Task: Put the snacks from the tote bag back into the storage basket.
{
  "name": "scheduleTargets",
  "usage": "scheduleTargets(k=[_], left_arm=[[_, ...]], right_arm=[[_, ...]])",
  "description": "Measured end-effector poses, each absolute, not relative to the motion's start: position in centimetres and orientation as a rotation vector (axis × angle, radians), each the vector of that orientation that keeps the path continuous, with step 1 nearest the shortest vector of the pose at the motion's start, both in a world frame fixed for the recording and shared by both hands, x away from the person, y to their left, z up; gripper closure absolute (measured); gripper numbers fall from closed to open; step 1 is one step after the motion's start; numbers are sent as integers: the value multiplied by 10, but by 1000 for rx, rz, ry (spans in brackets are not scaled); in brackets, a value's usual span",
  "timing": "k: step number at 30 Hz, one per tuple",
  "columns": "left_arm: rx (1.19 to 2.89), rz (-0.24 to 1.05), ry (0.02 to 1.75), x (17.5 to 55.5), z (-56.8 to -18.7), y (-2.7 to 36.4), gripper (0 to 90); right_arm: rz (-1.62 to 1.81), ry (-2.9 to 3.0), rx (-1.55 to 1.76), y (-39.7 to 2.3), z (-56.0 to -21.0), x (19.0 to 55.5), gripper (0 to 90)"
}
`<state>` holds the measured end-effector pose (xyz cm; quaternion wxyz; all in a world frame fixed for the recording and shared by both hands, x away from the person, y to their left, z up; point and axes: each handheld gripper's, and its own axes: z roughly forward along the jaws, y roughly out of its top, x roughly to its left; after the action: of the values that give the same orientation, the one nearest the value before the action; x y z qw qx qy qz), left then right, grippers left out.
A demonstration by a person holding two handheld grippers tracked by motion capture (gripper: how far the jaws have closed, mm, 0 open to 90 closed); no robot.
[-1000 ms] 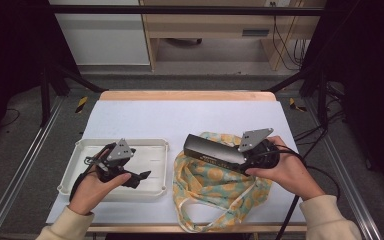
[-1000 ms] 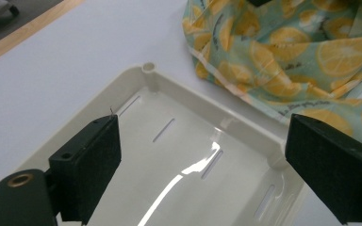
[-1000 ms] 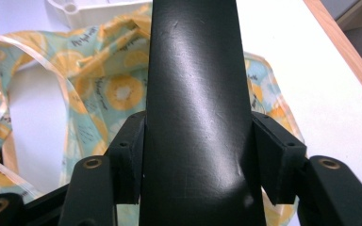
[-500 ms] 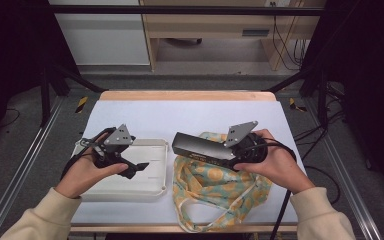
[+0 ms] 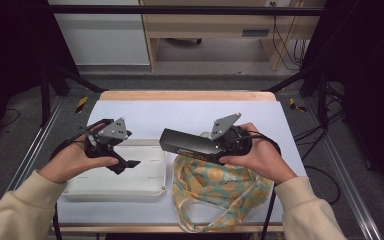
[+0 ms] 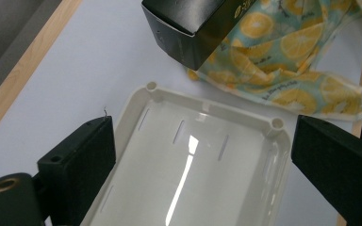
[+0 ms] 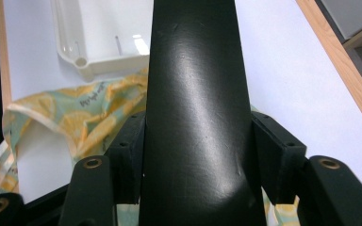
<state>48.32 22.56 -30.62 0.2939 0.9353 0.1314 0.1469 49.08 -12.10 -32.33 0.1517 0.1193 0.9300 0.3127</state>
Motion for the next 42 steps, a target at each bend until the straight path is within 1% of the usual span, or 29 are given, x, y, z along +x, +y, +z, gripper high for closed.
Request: scheduleTargets(k=[6,8,12,16,21,26,35,42], left_arm=[[2499,374,320,489,-302,233,74],[2493,373,334,489,-301,235,74],[2508,332,321,485,-300,235,73],[2552,353,288,478,-300,235,73],[2564,346,253,468,-293,239,72],[2580,337,234,467,-290,239,72],[2617,334,193,468,-294,231,72],[2648,305,135,465,-300,220,72]], right_arm=[[865,2695,292,-98,-318,489,432],[864,2706,268,-91,-317,489,432],[836,2727,223,-78,-317,490,432],[823,2733,197,-68,-318,486,432],[814,2737,199,-62,-320,483,432],[815,2752,187,-55,-321,484,432],[812,2779,151,-43,-323,482,432],[837,2785,114,-35,-322,477,432]])
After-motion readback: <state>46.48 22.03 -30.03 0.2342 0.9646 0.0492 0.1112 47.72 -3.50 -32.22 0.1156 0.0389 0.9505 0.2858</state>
